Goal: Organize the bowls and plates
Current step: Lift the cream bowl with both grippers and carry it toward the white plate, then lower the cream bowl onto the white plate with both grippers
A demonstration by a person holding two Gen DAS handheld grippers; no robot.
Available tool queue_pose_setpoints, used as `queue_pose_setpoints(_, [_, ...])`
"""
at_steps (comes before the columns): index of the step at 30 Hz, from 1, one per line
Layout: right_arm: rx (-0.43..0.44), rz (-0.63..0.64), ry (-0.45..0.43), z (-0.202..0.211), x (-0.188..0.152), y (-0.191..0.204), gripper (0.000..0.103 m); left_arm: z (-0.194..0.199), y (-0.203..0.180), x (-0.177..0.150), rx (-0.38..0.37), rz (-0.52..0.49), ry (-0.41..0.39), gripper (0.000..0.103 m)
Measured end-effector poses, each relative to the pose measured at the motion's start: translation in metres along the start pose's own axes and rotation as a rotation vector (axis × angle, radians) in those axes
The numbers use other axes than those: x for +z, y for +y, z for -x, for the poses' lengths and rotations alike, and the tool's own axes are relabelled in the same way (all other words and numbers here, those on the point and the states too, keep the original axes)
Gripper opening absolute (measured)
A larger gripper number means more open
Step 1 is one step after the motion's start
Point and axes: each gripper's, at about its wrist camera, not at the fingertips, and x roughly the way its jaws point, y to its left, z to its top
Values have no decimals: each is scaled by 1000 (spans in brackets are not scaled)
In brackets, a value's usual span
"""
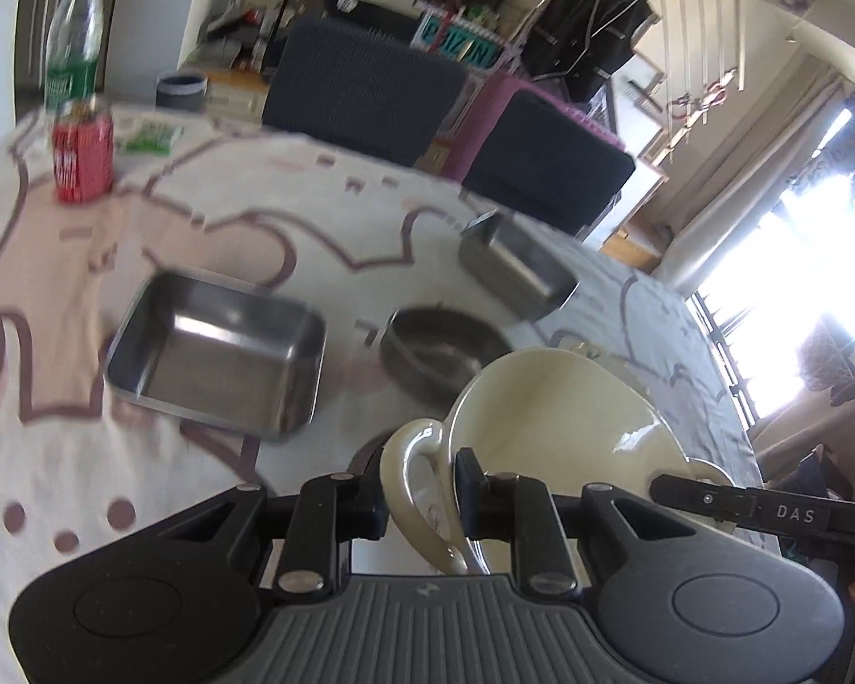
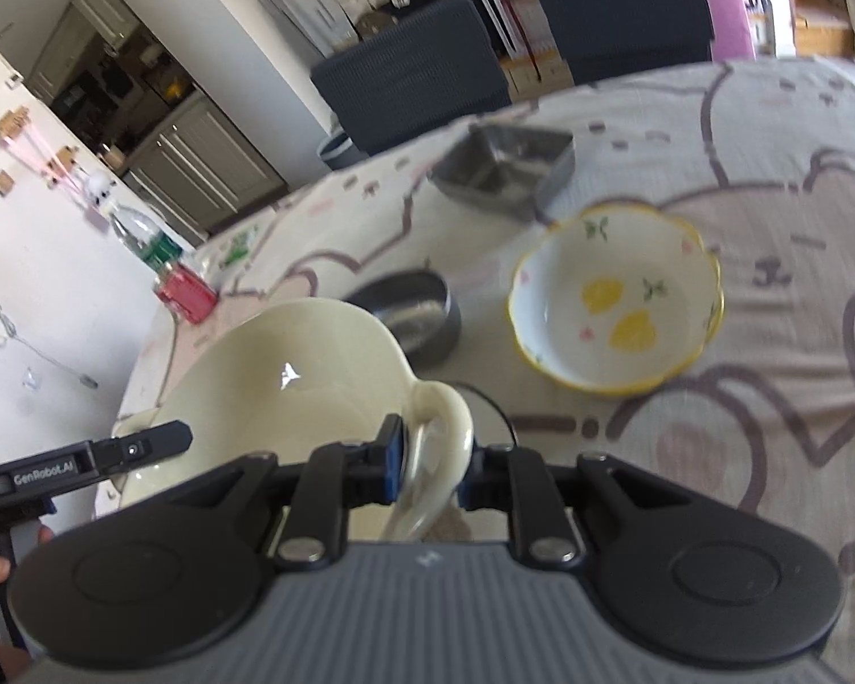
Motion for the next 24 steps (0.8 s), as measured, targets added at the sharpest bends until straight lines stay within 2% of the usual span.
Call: queue_pose_setpoints(24, [-46, 5, 107, -31, -6, 8, 20, -40, 28, -4, -2, 102, 142, 26])
